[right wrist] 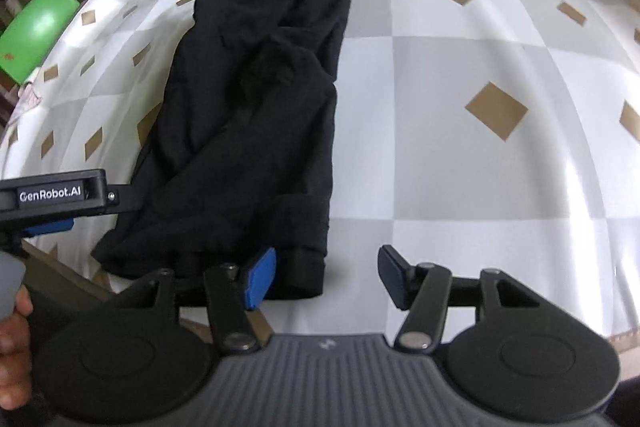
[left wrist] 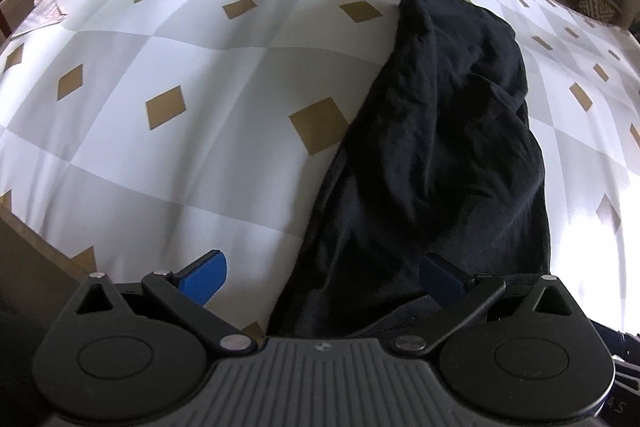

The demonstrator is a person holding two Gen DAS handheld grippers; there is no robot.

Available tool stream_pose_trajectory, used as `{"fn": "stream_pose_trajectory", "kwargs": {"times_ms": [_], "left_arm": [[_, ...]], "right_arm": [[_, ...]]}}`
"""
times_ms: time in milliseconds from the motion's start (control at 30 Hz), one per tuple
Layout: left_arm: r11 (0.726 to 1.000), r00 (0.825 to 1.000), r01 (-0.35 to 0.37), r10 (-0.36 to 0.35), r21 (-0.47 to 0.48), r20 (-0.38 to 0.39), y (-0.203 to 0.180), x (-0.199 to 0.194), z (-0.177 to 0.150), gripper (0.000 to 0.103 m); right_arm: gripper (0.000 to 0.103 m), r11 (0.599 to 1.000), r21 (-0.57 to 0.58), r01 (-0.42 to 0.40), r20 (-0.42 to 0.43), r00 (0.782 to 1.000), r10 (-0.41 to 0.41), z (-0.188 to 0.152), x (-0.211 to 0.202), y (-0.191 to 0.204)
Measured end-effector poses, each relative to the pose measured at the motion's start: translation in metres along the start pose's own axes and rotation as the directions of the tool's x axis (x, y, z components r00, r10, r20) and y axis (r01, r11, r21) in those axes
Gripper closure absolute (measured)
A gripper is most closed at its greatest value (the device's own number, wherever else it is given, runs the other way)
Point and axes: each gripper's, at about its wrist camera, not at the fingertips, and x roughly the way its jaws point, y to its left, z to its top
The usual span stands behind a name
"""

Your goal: Fold clothes

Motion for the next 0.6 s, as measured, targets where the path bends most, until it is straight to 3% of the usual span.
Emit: {"fn": "stream_pose_trajectory", "kwargs": {"times_ms": [367,433,500,600], "left_arm": [[1.000,0.999,0.001,-0.001,0.015,-0.034,-0.004,0.009,-0.002,0.000],[1.000,0.999,-0.002,0.003,0.009,-0.043,-0.003,0.011,-0.002,0.000],[1.000,0.999,-0.008,0.008,0.005,-0.054,-0.002,0.014,-0.003,0.000],[1.000,0.998,-0.015,0.016,0.003,-0.062,-0.002,0.017,-0.003,0.000]], "right_arm": [[0.050,1.000,-0.026,0.003,0.052,0.999,-0.002,0.002,0.018,0.009],[0.059,0.999,-0.049,0.016,0.059,0.998,-0.013,0.002,0.019,0.012],[0.078,0.998,-0.068,0.020,0.056,0.998,-0.016,0.001,0.018,0.015],[0.090,0.995,-0.093,0.024,0.047,0.999,-0.020,-0.001,0.017,0.019]]}}
